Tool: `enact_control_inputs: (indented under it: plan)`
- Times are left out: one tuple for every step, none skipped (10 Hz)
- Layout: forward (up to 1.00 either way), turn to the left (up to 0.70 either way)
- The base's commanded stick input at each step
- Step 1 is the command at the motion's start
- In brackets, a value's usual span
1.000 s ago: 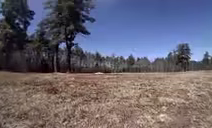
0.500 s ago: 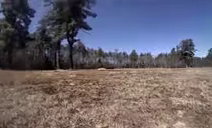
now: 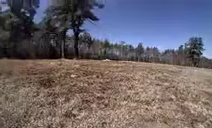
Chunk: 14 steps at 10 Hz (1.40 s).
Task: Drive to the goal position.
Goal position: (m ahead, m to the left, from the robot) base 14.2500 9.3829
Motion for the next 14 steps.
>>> enact_control_inputs:
  plan:
    - [0.70, 0.00]
    - [0.70, 0.00]
    - [0.70, 0.00]
    - [0.70, 0.00]
    - [0.70, 0.00]
    - [0.70, 0.00]
    - [0.70, 0.00]
    - [0.70, 0.10]
    - [0.70, 0.24]
    - [0.70, 0.29]
    - [0.70, 0.08]
    - [0.70, 0.00]
    - [0.70, 0.15]
    - [0.70, 0.35]
